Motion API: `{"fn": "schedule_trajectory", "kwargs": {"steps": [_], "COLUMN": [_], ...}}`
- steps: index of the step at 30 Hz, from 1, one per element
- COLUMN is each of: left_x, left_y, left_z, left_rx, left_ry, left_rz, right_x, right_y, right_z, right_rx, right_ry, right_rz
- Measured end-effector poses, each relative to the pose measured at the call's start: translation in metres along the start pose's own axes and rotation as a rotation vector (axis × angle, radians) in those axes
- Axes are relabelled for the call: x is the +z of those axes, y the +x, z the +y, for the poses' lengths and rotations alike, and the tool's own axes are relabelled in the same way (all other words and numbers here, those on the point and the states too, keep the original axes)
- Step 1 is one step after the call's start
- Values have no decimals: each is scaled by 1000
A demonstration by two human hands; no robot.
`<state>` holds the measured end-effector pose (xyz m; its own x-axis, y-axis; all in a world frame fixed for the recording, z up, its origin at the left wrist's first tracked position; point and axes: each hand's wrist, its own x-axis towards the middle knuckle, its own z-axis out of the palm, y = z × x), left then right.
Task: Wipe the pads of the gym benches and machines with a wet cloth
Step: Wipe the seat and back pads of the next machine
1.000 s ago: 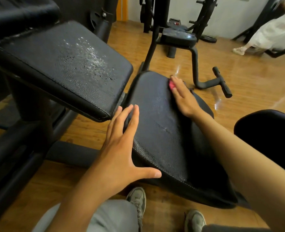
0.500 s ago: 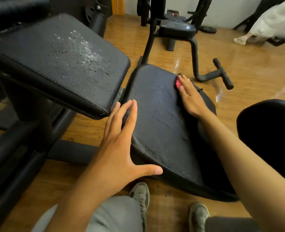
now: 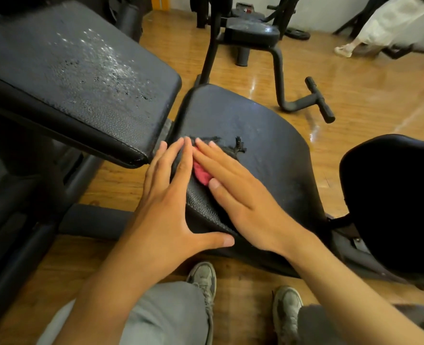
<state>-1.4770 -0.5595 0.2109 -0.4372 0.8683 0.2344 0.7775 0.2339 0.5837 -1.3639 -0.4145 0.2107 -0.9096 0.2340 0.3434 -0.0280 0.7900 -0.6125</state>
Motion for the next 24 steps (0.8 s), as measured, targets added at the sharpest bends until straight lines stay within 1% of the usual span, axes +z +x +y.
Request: {"fn": "schedule_trajectory", "kwargs": {"steps": [2,3,4,6,7,8,9,10,12,14,15,16,17,18,19,22,23,24], "left_x": [-1,-1,-2,-3,-3,-4,-4,-5,-6,-5,-5,-5,-5,-5,-5,-6,-7,-7], "left_y": [0,-1,-1,-2,-3,-4,-4,-3,-3,-2,-2,-3,-3,-3,-3,-6,-6,-6], "left_z": [2,2,3,6,8,9,9,9,8,7,7,8,8,8,9,11,12,13], "left_rx": [0,-1,-2,-8,-15,-14,-12,-15,-24,-33,-36,-35,-36,-39,-45,-57,-54,-50], "left_ry": [3,-5,-13,-14,-18,-24,-30,-34,-27,-16,-13,-12,-13,-20,-29,-40,-34,-27], "left_rz": [-8,-7,-5,-14,-24,-33,-40,-41,-40,-32,-27,-30,-31,-31,-35,-39,-30,-25], "right_x": [-8,-15,-23,-42,-48,-49,-45,-38,-20,-2,1,-1,-6,-13,-18,-39,-42,-40], "right_y": [-19,-24,-26,-27,-28,-31,-34,-39,-56,-82,-93,-98,-99,-96,-94,-84,-83,-81], "right_z": [18,36,58,102,115,117,107,87,29,-16,-25,-25,-17,-1,22,86,92,87], "right_rx": [35,98,194,444,545,594,593,547,366,192,131,106,110,153,244,621,674,676], "right_ry": [-28,-37,-34,-34,-41,-47,-51,-51,-67,-87,-103,-123,-130,-129,-100,42,37,17], "right_rz": [34,68,112,219,244,251,241,219,167,107,73,51,63,90,134,274,296,284]}}
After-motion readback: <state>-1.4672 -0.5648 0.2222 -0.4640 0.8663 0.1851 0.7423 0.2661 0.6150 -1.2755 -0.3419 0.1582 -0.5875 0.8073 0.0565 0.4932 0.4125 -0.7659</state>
